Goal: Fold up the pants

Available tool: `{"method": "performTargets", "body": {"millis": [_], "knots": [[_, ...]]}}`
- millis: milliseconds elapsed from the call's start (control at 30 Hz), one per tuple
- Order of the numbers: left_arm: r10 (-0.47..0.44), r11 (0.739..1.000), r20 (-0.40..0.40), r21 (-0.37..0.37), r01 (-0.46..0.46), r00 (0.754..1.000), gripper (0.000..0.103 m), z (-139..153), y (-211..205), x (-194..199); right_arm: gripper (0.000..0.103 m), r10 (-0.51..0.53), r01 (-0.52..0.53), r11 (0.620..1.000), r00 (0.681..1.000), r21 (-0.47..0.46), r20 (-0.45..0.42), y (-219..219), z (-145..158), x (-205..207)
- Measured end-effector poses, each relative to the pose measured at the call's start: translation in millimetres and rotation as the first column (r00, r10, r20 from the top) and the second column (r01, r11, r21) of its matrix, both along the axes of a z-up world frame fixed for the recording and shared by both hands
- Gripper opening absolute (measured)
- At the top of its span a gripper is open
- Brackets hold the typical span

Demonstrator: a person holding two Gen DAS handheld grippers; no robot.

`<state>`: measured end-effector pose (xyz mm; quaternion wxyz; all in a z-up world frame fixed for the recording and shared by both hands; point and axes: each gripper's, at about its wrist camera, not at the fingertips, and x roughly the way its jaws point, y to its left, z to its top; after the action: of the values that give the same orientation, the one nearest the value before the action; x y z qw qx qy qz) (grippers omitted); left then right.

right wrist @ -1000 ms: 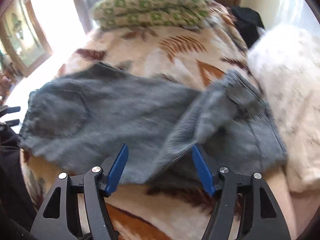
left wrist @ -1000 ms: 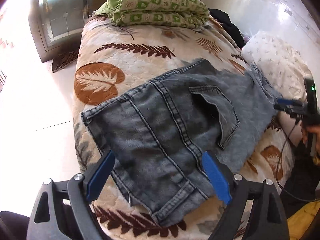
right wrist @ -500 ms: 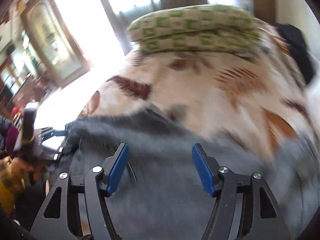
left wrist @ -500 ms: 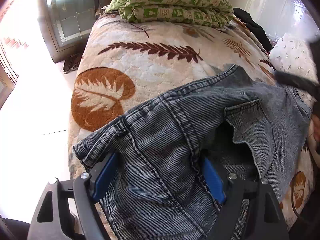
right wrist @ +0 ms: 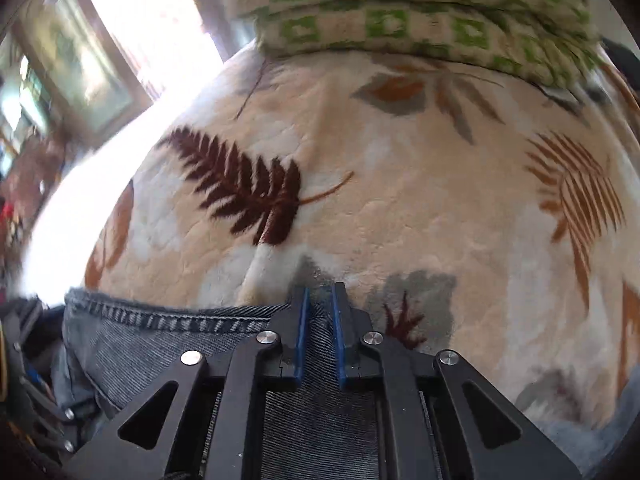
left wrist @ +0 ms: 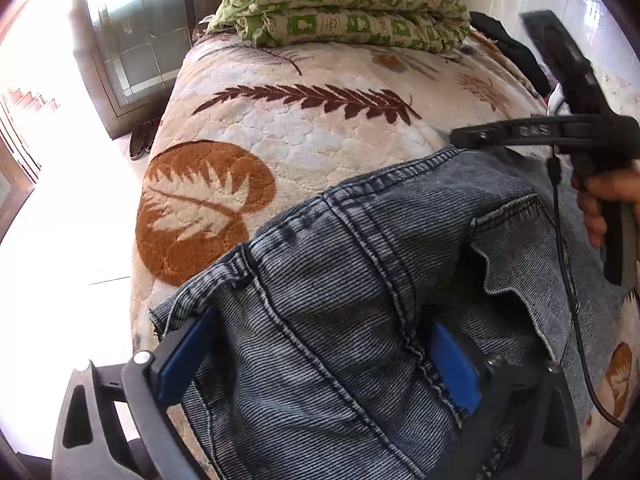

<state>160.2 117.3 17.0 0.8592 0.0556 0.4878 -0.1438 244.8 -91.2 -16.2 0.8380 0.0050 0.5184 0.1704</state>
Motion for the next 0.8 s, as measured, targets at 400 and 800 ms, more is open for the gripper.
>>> {"method": "performTargets", "body": {"millis": [400,800], "knots": [[0.106,0.991,0.217,-0.101,-0.086,0.970,0.096,76,-1,-37,0.050,-0.289,0.289,0.946,0.957,-0.144,0.019,-201,83,-84],[-0.328,0.923,0.124,-0.169,0.346,0.936,0.095,60,-227,-42,0.045,-0.493,0.479,0.869,0.858,-0.122,-0.146,-267,40,-45]]}}
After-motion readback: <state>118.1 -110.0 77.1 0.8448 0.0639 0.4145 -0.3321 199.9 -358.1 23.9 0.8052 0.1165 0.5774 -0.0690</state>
